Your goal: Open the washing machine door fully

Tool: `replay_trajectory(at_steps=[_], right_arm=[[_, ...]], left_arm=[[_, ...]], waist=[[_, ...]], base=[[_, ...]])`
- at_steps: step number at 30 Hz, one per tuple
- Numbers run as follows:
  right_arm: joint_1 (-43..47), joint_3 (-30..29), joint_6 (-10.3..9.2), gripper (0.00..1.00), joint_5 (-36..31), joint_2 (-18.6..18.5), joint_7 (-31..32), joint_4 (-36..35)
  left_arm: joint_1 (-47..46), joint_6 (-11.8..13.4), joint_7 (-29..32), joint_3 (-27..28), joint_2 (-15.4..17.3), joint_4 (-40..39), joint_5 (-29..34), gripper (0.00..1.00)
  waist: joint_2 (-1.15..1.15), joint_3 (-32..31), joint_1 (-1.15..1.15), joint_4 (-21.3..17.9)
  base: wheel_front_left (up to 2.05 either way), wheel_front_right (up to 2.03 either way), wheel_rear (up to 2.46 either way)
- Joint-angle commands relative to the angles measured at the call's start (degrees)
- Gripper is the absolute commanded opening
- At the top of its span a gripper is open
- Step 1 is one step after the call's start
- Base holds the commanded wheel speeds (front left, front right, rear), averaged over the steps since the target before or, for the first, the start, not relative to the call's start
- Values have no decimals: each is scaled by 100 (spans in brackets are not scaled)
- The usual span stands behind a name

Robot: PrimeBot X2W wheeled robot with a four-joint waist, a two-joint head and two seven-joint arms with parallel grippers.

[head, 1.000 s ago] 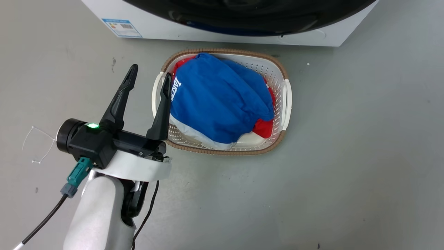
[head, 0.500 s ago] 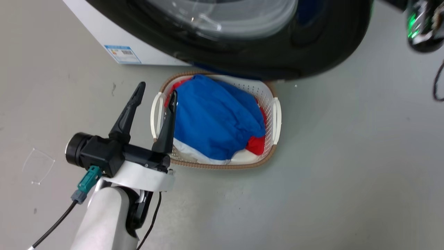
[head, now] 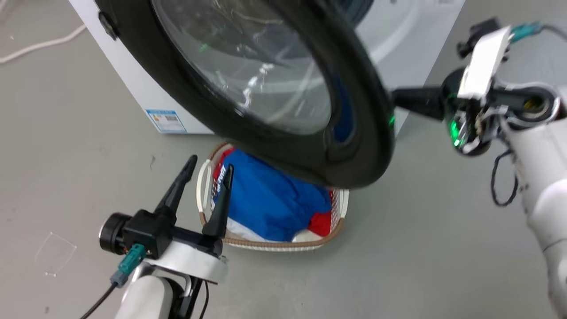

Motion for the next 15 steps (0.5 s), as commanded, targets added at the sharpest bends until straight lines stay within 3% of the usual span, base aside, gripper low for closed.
replay_trajectory(at_steps=[1,15], right_arm=[[289,45,1,0,49,90,111,-148],[1667,310,1,0,226,562,451,-1219]], left_arm=[[117,2,-14,-29,-2,35,19,100],[492,2,-14,-198,-134,224,-103,100]], waist=[[0,-245,0,27],[0,-852,0,215]], base=[[0,0,0],[0,0,0]])
